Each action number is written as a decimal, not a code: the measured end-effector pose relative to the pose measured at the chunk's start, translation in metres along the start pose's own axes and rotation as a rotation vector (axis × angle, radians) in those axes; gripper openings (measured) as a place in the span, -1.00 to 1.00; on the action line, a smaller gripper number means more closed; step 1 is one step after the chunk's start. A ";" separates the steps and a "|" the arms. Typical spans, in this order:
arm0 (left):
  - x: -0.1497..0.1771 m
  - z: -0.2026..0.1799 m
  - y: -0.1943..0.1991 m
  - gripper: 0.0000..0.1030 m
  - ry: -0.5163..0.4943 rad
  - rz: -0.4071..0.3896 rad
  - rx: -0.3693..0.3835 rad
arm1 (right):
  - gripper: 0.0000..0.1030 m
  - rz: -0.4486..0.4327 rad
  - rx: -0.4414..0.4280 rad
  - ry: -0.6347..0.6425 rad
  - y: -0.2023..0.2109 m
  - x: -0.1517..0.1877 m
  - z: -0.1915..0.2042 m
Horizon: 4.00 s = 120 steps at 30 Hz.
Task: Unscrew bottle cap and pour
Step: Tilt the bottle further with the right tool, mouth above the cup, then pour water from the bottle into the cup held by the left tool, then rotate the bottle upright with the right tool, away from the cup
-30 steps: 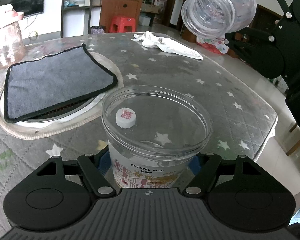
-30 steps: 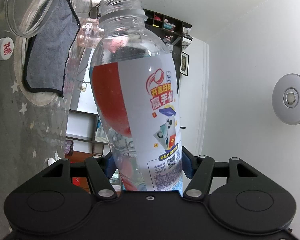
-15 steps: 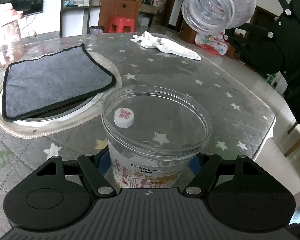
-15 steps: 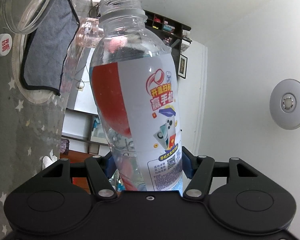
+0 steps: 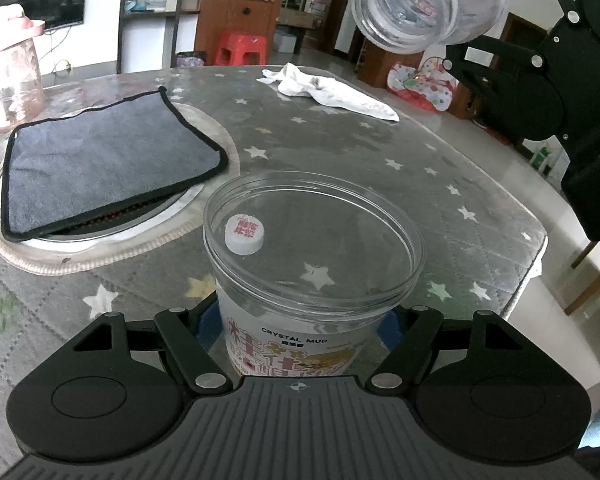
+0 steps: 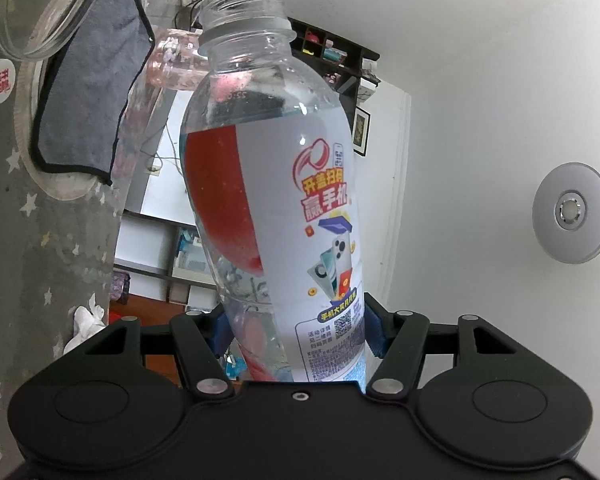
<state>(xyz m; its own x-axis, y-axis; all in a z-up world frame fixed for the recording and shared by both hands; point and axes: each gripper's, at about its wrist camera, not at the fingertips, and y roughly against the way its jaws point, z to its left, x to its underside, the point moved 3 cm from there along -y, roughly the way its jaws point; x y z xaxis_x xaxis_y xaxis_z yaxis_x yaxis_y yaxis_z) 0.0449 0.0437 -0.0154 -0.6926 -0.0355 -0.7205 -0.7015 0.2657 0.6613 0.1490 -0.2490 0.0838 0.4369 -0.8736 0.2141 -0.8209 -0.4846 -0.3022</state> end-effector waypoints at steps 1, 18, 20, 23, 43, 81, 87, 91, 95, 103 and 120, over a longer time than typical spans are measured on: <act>0.000 0.000 0.000 0.46 0.000 0.000 0.000 | 0.26 0.000 0.001 0.002 0.000 0.001 0.000; 0.001 0.001 0.000 0.46 0.006 0.002 0.004 | 0.26 0.006 0.013 0.028 0.006 0.010 -0.002; 0.001 0.001 -0.001 0.46 0.006 0.002 0.005 | 0.26 0.007 0.013 0.033 -0.003 -0.001 -0.001; 0.002 0.002 -0.001 0.46 0.007 0.000 0.008 | 0.26 0.007 0.013 0.040 -0.011 -0.011 -0.001; 0.002 0.005 -0.002 0.46 0.016 -0.005 0.014 | 0.26 -0.009 0.018 0.080 -0.015 -0.018 -0.002; 0.001 0.007 0.000 0.46 0.013 -0.007 0.012 | 0.26 -0.044 0.052 0.134 -0.023 -0.018 0.000; 0.001 0.007 -0.001 0.46 0.015 -0.006 0.012 | 0.26 -0.054 0.058 0.150 -0.023 -0.019 -0.001; 0.001 0.006 -0.001 0.46 0.015 -0.005 0.012 | 0.26 -0.061 0.057 0.156 -0.024 -0.020 0.000; 0.001 0.006 -0.001 0.46 0.015 -0.005 0.013 | 0.26 -0.065 0.058 0.159 -0.022 -0.021 -0.002; 0.002 0.007 0.000 0.46 0.015 -0.007 0.015 | 0.26 -0.072 0.063 0.170 -0.023 -0.021 -0.004; 0.003 0.007 0.001 0.46 0.015 -0.007 0.015 | 0.26 -0.075 0.063 0.172 -0.024 -0.021 -0.002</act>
<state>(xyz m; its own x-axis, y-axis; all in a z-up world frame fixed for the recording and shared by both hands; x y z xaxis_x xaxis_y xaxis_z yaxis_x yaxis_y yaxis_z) 0.0436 0.0502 -0.0180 -0.6900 -0.0515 -0.7219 -0.7039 0.2799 0.6528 0.1588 -0.2184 0.0879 0.4225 -0.8170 0.3924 -0.7611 -0.5549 -0.3358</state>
